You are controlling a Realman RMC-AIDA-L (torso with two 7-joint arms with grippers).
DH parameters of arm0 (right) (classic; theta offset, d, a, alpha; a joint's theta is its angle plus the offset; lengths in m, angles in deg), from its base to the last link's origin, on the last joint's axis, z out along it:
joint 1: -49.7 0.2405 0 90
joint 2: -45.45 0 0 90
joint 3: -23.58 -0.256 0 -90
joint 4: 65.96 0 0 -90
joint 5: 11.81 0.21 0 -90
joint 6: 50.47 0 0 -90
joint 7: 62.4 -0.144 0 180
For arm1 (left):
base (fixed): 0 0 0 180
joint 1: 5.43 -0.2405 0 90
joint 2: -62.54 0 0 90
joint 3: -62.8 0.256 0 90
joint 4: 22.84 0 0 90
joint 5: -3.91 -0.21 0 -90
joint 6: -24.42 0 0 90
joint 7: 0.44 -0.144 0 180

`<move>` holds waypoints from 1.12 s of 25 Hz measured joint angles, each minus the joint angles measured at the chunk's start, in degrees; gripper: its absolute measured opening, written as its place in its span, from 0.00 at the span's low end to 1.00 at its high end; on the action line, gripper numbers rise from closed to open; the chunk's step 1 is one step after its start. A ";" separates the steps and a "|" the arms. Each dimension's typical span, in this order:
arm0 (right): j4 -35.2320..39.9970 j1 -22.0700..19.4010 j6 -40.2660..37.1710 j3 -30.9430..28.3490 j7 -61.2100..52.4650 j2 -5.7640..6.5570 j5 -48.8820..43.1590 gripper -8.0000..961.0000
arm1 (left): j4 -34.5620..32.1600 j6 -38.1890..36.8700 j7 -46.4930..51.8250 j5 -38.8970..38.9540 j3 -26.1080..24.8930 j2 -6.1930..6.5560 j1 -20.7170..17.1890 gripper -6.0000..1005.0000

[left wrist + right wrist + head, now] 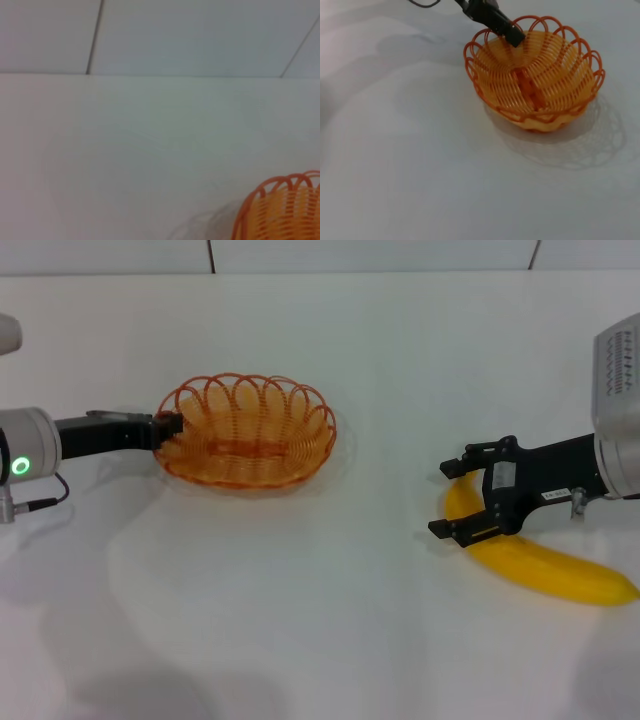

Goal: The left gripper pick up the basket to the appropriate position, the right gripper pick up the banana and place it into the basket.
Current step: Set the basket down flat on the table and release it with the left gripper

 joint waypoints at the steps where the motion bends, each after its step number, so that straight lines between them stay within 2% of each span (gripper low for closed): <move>1: 0.02 -0.07 0.00 0.00 0.00 0.00 0.02 0.93 | 0.46 0.40 -0.03 0.62 0.11 -0.03 -0.06 0.10; 8: -0.01 -0.31 0.00 -0.25 0.00 0.00 0.11 0.93 | 0.61 0.56 -0.16 3.04 -0.18 0.11 -0.72 0.15; 21: 0.00 -0.35 0.00 -0.25 0.00 0.00 0.11 0.93 | 0.48 0.36 -1.47 2.87 0.33 0.09 -0.81 0.24; 26: -0.10 -0.46 0.59 -0.42 0.00 0.00 0.10 0.93 | -0.33 -0.21 -2.46 3.40 0.40 0.08 -1.04 0.48; 28: -0.12 -0.53 0.66 -0.43 0.00 0.00 0.10 0.93 | -1.69 -0.84 -2.74 3.17 0.83 0.11 -1.49 0.64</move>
